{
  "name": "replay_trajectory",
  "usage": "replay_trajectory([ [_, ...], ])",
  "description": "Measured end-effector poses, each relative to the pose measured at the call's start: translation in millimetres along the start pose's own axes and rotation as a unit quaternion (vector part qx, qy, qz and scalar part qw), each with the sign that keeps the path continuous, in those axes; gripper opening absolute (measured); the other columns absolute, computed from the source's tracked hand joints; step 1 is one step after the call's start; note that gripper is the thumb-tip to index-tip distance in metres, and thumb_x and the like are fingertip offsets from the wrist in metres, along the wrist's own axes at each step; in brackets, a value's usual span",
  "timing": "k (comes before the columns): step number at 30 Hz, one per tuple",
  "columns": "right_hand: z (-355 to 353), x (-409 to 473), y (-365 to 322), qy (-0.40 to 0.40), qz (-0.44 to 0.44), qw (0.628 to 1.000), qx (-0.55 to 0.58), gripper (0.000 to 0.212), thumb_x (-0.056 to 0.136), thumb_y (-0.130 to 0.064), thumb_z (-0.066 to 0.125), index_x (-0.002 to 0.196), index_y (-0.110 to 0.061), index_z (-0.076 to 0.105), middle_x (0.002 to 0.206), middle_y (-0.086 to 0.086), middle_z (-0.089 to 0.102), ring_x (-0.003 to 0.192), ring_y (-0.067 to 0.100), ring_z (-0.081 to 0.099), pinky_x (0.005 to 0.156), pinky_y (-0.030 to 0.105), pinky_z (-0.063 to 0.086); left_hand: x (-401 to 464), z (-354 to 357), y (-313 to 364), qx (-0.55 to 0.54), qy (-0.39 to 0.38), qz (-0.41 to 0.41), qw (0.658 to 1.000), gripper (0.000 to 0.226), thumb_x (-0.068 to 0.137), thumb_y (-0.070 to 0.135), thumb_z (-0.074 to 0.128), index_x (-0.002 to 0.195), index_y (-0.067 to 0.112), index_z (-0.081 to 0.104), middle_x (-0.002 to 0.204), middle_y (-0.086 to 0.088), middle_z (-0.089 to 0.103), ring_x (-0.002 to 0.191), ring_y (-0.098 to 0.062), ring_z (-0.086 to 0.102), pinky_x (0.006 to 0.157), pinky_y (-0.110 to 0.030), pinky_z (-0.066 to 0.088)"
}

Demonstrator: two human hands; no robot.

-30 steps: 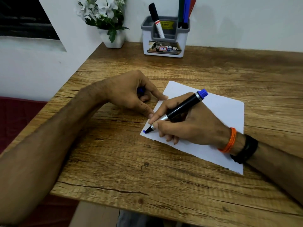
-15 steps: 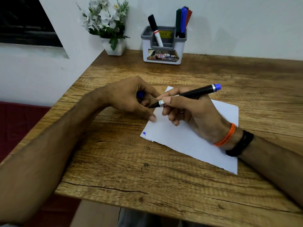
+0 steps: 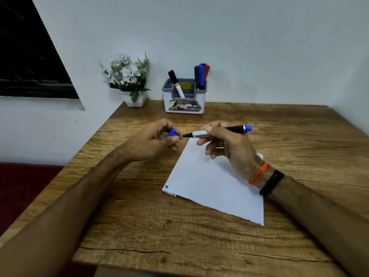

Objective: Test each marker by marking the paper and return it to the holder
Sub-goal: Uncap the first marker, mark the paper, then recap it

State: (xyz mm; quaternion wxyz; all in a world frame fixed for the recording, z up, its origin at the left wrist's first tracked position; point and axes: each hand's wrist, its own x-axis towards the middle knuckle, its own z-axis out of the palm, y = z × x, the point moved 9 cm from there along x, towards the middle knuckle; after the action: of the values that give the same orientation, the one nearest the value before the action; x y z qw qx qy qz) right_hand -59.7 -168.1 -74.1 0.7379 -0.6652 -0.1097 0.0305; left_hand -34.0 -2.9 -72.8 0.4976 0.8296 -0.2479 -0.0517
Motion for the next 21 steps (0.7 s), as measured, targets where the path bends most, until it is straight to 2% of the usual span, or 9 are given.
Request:
replay_trajectory([
  [3,-5,0,0,0.018,-0.001,1.000,-0.010,0.014,0.093,-0.017,0.061,0.095,-0.006,0.068,0.078,0.008,0.073,0.052,0.014,0.059,0.050,0.023,0.046,1,-4,5,-0.021,0.029,0.017,0.999,0.013,0.091,0.003,0.059,0.103,0.008,0.061,0.085,0.001,0.070,0.080,-0.012,0.069,0.078,-0.024,0.053],
  [6,-7,1,1,0.023,0.000,1.000,-0.011,0.011,0.093,-0.018,0.062,0.095,-0.010,0.070,0.083,0.009,0.075,0.053,0.014,0.059,0.051,0.023,0.046,1,-7,9,-0.051,0.052,0.025,0.997,0.021,0.086,-0.002,0.063,0.106,0.005,0.061,0.089,-0.007,0.068,0.075,-0.012,0.069,0.072,-0.023,0.056],
  [8,-7,1,1,0.019,-0.001,1.000,-0.013,0.010,0.093,-0.019,0.062,0.094,-0.013,0.070,0.086,0.010,0.076,0.054,0.014,0.059,0.051,0.023,0.046,1,-9,10,-0.054,0.063,0.027,0.996,0.021,0.083,-0.004,0.065,0.103,0.004,0.061,0.088,-0.005,0.070,0.073,-0.011,0.070,0.069,-0.021,0.055],
  [13,-5,2,3,-0.005,-0.007,1.000,-0.025,0.022,0.096,-0.020,0.057,0.106,-0.008,0.072,0.092,0.013,0.076,0.056,0.016,0.062,0.053,0.024,0.047,1,-8,8,-0.079,0.063,0.035,0.994,0.024,0.076,0.014,0.068,0.099,0.007,0.064,0.082,-0.001,0.074,0.076,-0.012,0.070,0.072,-0.021,0.054],
  [17,2,4,8,-0.058,0.005,0.998,0.003,0.033,0.090,-0.029,0.052,0.108,-0.013,0.074,0.100,0.014,0.076,0.061,0.018,0.067,0.055,0.024,0.049,2,-5,12,-0.087,0.058,0.048,0.993,0.021,0.080,0.011,0.066,0.100,0.006,0.065,0.082,-0.002,0.073,0.075,-0.011,0.069,0.071,-0.021,0.055],
  [19,4,5,9,-0.062,0.008,0.998,0.009,0.028,0.088,-0.027,0.056,0.106,-0.012,0.072,0.099,0.015,0.076,0.057,0.017,0.068,0.052,0.022,0.048,3,-4,14,-0.095,0.061,0.054,0.992,0.019,0.083,0.009,0.063,0.101,0.004,0.065,0.080,0.000,0.071,0.072,-0.008,0.068,0.068,-0.019,0.054],
  [21,1,7,8,-0.039,-0.006,0.999,-0.005,0.017,0.093,-0.021,0.061,0.101,-0.008,0.069,0.093,0.013,0.077,0.052,0.016,0.064,0.049,0.021,0.047,2,-6,16,-0.099,0.073,0.056,0.991,0.022,0.082,0.016,0.061,0.101,0.004,0.065,0.076,0.003,0.071,0.070,-0.007,0.066,0.065,-0.018,0.054],
])
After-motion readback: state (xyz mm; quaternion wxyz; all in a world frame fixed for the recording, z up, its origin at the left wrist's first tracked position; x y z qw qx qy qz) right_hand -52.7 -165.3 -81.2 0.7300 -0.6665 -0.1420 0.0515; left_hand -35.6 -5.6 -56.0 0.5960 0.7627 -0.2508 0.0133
